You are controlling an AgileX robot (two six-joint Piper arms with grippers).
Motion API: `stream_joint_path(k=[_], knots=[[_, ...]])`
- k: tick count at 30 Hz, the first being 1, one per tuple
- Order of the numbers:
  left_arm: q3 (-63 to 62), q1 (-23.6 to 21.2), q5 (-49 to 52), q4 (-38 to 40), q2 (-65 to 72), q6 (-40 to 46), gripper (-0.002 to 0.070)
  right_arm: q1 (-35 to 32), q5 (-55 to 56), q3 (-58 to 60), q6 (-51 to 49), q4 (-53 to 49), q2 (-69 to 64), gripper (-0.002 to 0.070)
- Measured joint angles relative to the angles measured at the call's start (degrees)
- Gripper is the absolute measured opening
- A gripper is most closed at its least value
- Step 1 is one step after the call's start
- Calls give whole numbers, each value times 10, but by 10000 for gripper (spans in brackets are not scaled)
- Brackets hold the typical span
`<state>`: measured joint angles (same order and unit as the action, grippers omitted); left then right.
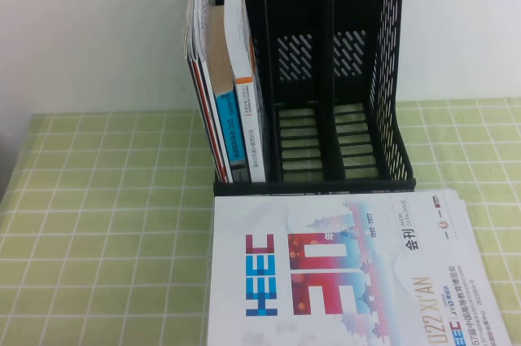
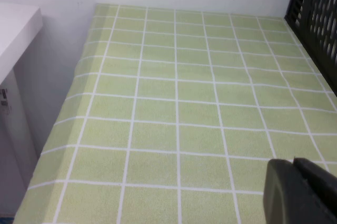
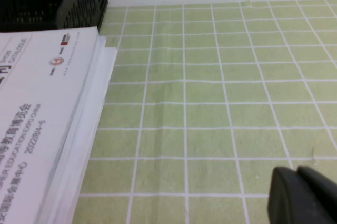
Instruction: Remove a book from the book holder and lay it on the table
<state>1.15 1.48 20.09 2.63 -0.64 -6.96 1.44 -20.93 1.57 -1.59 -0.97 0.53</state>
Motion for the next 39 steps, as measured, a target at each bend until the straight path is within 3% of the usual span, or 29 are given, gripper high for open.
stream_joint_path(k=[28,39], knots=[[0,0,-13,-1,0,1,-3,0,12,0,0,10,0,-1],[3,0,-152,100,0,-1,-3,0,110,0,-3,10,0,-1]])
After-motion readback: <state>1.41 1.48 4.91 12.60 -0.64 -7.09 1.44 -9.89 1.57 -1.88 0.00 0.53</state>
